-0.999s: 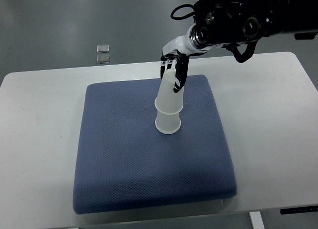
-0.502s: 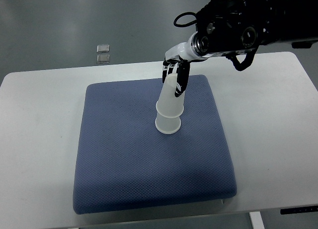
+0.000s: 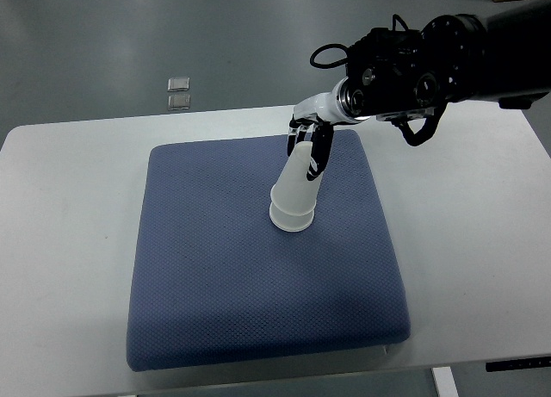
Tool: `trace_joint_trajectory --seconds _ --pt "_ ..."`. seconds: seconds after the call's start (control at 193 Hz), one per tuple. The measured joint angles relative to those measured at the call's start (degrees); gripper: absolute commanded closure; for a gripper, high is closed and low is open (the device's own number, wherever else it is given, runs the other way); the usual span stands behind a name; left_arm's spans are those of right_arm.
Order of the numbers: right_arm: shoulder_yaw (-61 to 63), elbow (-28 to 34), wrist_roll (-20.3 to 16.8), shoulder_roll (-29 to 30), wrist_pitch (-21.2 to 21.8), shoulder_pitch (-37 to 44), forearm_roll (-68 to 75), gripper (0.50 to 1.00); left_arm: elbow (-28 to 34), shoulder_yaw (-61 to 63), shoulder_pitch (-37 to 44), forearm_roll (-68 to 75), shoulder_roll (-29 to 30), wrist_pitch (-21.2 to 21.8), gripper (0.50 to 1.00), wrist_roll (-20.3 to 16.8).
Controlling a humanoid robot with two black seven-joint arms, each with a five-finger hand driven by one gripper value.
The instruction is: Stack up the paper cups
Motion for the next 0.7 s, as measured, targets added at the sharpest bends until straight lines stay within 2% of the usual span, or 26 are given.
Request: trace_joint_trajectory --seconds 0.28,0.544,0.699 --pt "2.57 -0.23 0.11 0.0 -2.81 -2.68 0.05 0.664 0.0 0.04 0.0 0.0 0.0 0.0 0.5 0.0" --pt "2.91 -0.81 0.2 0.0 -3.07 -3.46 0.05 0.615 0.03 0.04 0.0 0.0 0.0 0.0 0.5 0.0" --pt "4.75 -1.03 0.26 0.0 -2.95 -2.56 0.16 0.605 -0.04 0.04 -0.01 0.0 0.0 0.0 0.5 0.0"
